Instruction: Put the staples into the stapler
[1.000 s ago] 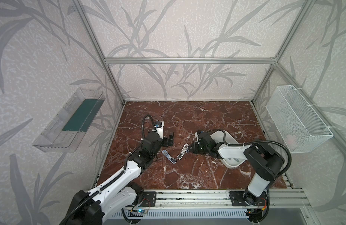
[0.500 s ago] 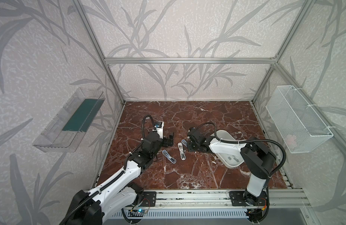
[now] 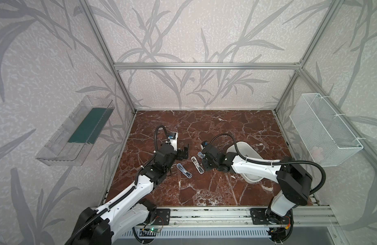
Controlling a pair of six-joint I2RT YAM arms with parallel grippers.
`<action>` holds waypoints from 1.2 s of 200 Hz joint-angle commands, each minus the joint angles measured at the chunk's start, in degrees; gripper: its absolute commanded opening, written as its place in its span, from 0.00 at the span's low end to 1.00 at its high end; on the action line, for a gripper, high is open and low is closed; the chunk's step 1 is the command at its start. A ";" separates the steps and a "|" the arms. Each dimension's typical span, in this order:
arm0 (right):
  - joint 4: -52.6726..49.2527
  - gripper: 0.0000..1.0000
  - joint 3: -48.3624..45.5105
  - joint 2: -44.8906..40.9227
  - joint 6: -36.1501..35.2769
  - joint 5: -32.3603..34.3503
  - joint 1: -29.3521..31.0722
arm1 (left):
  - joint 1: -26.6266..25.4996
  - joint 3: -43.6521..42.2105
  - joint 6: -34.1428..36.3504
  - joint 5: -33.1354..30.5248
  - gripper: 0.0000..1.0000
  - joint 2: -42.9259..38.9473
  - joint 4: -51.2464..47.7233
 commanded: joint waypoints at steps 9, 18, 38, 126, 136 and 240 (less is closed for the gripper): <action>0.07 0.21 -0.47 3.04 -2.08 -1.95 0.21 | 0.34 1.21 -0.16 -0.87 0.99 0.46 0.39; 0.05 0.20 0.05 4.18 -2.19 -2.63 0.29 | 0.34 1.34 -0.17 -0.87 0.99 0.54 0.38; 0.64 0.19 0.81 6.04 -2.33 -3.80 0.47 | 0.41 1.47 -0.16 -0.62 0.99 0.72 0.47; 1.52 0.28 3.47 10.42 -1.91 -5.33 0.87 | 0.47 1.56 -0.30 0.06 0.99 1.33 0.91; 1.33 0.32 4.12 10.92 -1.79 -5.18 1.00 | 0.43 1.65 -0.25 0.18 0.99 1.50 0.99; -3.22 0.39 8.11 14.79 -2.44 1.14 1.17 | 0.42 1.91 -0.34 0.97 0.99 2.02 1.08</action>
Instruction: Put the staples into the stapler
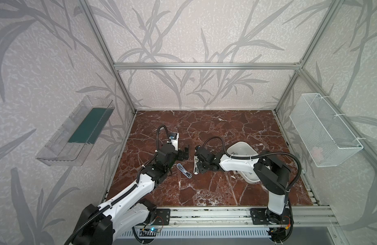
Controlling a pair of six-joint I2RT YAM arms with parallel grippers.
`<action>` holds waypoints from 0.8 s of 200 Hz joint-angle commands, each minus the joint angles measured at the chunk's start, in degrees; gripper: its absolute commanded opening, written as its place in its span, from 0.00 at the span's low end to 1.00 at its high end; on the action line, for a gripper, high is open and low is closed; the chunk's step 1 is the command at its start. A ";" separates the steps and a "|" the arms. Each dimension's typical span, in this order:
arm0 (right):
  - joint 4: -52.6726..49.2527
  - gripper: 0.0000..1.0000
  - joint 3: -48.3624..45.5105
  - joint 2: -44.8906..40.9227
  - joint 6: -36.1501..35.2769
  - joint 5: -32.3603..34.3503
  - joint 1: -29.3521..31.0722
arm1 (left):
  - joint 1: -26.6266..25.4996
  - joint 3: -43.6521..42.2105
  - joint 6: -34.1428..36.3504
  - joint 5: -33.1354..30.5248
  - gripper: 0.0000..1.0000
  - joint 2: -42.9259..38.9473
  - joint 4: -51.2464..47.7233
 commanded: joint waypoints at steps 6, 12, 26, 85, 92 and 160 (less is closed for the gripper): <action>-2.61 0.39 1.77 1.52 -1.05 2.70 0.35 | 0.40 1.89 -0.34 0.59 0.99 0.31 1.02; -2.67 0.39 1.90 1.82 -1.28 2.88 0.37 | 0.36 1.97 -0.32 0.56 0.99 0.39 1.01; -2.70 0.38 2.42 2.40 -1.75 2.89 0.33 | 0.34 2.06 -0.33 0.65 0.99 0.49 0.86; -2.58 0.27 3.15 3.56 -1.83 2.19 0.36 | 0.38 2.06 -0.16 0.56 1.00 0.06 0.67; -2.59 0.25 3.14 3.56 -1.76 2.23 0.44 | 0.40 2.12 -0.20 0.56 0.99 0.14 0.67; -2.61 0.15 0.91 -1.75 -0.28 2.54 0.33 | 0.33 2.06 -0.19 0.20 0.99 0.22 0.69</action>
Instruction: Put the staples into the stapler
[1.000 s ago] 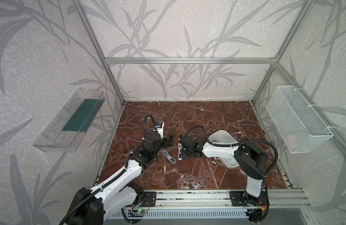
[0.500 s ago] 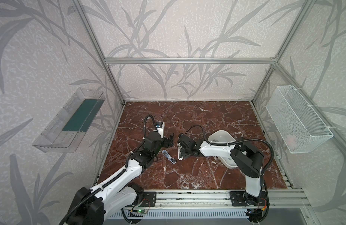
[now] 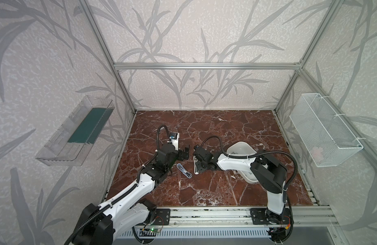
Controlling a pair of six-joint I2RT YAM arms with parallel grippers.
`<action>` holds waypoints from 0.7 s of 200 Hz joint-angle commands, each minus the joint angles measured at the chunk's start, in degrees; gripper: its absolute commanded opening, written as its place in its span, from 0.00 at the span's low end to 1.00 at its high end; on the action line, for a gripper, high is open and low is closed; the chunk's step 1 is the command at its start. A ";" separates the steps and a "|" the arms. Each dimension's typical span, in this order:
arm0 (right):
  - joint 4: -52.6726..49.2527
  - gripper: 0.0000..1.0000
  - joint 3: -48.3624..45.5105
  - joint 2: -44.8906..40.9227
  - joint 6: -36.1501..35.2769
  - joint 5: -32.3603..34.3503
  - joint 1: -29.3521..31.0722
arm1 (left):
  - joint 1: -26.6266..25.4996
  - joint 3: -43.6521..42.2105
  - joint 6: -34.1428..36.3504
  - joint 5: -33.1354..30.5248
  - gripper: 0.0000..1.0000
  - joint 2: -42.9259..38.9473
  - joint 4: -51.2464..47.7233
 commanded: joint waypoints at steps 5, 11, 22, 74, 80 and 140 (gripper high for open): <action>-1.80 0.14 -1.63 -4.26 0.90 0.97 0.32 | 0.38 1.84 -0.23 -0.38 0.99 -0.10 0.74; -1.93 0.14 -1.91 -5.30 1.07 1.12 0.30 | 0.39 1.79 -0.28 -0.53 0.99 -0.02 0.84; -2.51 0.14 -2.51 -7.59 1.25 1.62 0.30 | 0.38 1.78 -0.58 -0.92 0.99 0.02 0.76; -11.29 0.14 -5.38 -23.66 3.33 10.94 -2.70 | 0.85 3.68 2.02 -3.93 0.99 0.49 -0.66; -12.25 0.14 -6.25 -25.78 3.80 11.01 -4.53 | 1.24 4.73 2.41 -4.55 0.99 0.91 -1.28; -14.13 0.15 -18.10 -37.86 4.77 6.08 -26.40 | 4.66 12.71 6.40 -5.56 0.99 3.58 -3.42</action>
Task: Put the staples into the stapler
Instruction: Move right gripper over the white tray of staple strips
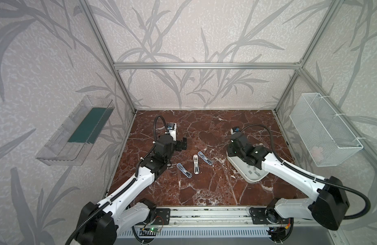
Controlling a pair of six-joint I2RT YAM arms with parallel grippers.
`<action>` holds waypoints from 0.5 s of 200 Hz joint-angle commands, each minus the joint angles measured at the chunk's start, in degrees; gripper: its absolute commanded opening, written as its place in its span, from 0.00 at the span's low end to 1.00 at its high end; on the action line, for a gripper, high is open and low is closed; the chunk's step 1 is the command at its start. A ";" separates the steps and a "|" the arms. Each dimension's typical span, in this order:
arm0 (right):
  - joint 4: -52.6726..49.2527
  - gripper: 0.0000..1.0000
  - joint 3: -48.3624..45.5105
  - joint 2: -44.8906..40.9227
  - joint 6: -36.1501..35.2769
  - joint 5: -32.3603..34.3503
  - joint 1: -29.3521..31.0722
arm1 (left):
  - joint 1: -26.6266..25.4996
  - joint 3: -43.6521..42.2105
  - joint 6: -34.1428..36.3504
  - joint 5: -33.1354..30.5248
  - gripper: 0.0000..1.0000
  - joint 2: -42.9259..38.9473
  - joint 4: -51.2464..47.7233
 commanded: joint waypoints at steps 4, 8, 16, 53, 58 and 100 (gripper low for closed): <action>-4.90 0.15 -2.56 0.61 0.69 -3.05 -6.23 | 1.04 2.15 2.61 -2.81 0.99 0.60 -0.73; -5.10 0.15 -2.56 1.04 0.45 -3.57 -7.16 | 1.17 2.05 2.81 -3.07 0.99 0.68 -0.58; -4.91 0.16 -2.33 1.99 -0.32 -5.01 -8.65 | 1.43 1.65 3.16 -3.42 0.99 0.79 -0.22; -4.94 0.16 3.09 11.35 -4.02 -8.16 -11.61 | 1.96 -1.48 4.50 -4.49 0.99 1.76 3.31; -5.24 0.16 4.03 12.74 -4.32 -8.63 -11.92 | 2.00 -1.63 4.73 -4.69 0.99 1.83 3.55; -6.85 0.17 11.44 25.43 -5.33 -11.87 -13.95 | 2.05 -3.40 6.22 -4.24 0.99 3.65 9.14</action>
